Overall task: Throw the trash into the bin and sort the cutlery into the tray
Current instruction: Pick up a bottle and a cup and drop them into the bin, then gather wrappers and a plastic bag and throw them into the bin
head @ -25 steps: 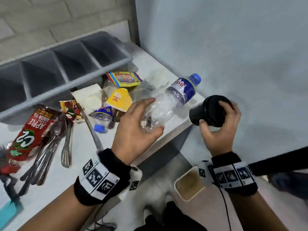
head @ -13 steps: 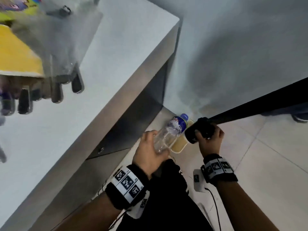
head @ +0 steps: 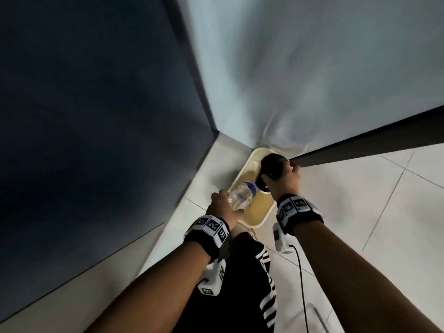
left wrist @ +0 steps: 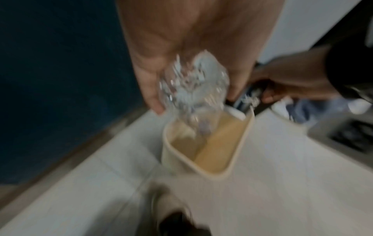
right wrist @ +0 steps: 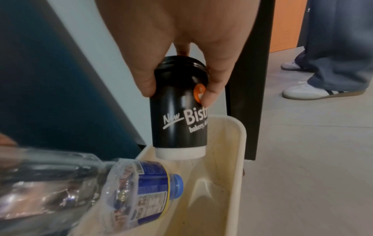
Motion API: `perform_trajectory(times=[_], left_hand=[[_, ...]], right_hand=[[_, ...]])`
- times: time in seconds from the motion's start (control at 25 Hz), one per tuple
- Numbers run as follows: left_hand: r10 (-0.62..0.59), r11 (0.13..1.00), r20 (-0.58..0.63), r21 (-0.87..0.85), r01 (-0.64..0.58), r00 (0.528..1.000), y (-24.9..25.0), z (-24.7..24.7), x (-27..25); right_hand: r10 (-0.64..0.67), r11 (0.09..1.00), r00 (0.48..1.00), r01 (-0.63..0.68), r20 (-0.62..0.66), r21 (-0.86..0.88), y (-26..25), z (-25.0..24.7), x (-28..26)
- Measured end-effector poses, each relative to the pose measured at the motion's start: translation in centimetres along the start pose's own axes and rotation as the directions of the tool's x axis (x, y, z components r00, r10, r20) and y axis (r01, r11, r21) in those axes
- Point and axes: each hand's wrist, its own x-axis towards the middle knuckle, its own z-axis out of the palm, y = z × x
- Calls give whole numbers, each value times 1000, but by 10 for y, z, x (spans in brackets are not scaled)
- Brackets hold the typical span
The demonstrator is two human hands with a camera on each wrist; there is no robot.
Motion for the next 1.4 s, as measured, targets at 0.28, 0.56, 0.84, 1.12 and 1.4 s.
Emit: perform_trajectory(times=[0.28, 0.56, 0.84, 1.12, 1.4], left_hand=[[-14, 1000, 84, -13, 16, 996, 15, 21, 58], [124, 991, 142, 22, -129, 982, 30, -26, 11], [191, 978, 110, -104, -180, 975, 78, -128, -134], [356, 919, -110, -139, -369, 928, 87, -273, -346], [193, 860, -598, -279, -428, 778, 35, -373, -468]], right_hand=[[2, 990, 999, 3, 35, -140, 29, 27, 19], [-24, 995, 996, 32, 81, -95, -3, -16, -17], [-177, 961, 962, 215, 209, -173, -117, -122, -117], [-465, 703, 769, 622, 439, -344, -244, -255, -259], [-810, 455, 425, 890, 404, -26, -362, -296, -350]])
